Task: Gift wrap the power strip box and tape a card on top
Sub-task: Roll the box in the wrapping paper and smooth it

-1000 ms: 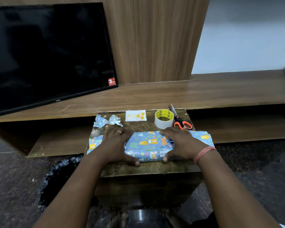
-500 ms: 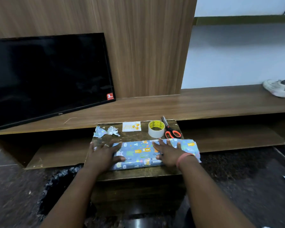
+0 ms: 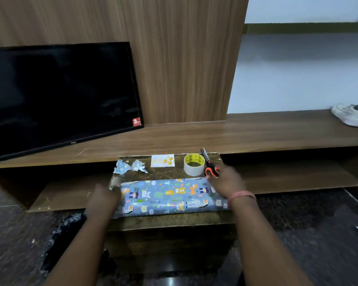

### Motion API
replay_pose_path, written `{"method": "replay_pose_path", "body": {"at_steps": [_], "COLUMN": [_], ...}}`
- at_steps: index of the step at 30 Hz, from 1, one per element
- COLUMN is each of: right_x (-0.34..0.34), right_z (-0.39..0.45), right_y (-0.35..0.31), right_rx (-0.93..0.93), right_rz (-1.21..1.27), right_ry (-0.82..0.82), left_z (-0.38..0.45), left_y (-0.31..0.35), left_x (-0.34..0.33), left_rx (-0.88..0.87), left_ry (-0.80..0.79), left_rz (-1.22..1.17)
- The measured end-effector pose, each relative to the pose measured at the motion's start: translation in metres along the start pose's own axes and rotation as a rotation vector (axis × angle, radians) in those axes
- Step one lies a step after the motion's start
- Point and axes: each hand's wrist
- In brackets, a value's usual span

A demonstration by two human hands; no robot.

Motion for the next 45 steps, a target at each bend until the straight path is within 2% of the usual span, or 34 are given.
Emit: {"method": "replay_pose_path", "body": {"at_steps": [2, 4, 7, 11, 13, 19, 21, 33, 36, 40, 45], "right_x": [0.015, 0.021, 0.018, 0.015, 0.015, 0.011, 0.007, -0.011, -0.004, 0.000, -0.002], "right_z": [0.009, 0.013, 0.017, 0.022, 0.021, 0.020, 0.016, 0.030, 0.022, 0.017, 0.015], "right_y": [0.017, 0.030, 0.041, 0.052, 0.056, 0.062, 0.059, 0.084, 0.071, 0.062, 0.066], "right_rx": [-0.224, -0.372, -0.394, -0.429, -0.463, -0.422, -0.394, -0.427, -0.432, -0.442, -0.465], "right_rz": [-0.005, 0.157, 0.353, 0.466, 0.535, 0.583, 0.621, 0.724, 0.724, 0.767, 0.820], "right_ry": [0.124, 0.120, 0.102, 0.163, 0.142, -0.038, -0.047, 0.037, 0.058, 0.137, 0.308], "left_z": [0.006, 0.013, 0.018, 0.024, 0.023, 0.023, 0.018, 0.021, 0.022, 0.029, 0.028], "left_y": [0.002, 0.003, 0.001, 0.005, 0.005, 0.001, 0.002, 0.001, 0.000, -0.003, -0.001], "left_x": [0.010, 0.013, 0.009, 0.006, 0.006, 0.003, 0.004, -0.007, -0.009, -0.012, -0.014], "left_rx": [0.034, 0.093, 0.154, 0.214, 0.243, 0.243, 0.232, 0.228, 0.225, 0.191, 0.136], "left_ry": [-0.120, -0.281, -0.505, -0.656, -0.725, -0.736, -0.744, -0.702, -0.686, -0.634, -0.490], "left_rz": [-0.139, -0.218, -0.331, -0.346, -0.368, -0.416, -0.422, -0.480, -0.487, -0.496, -0.493]}}
Point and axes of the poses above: each hand's wrist, its own z-axis towards the middle knuckle, its own x-axis out of the back of the hand, y = z × x, and after that the axes turned 11 degrees about x, right-handed
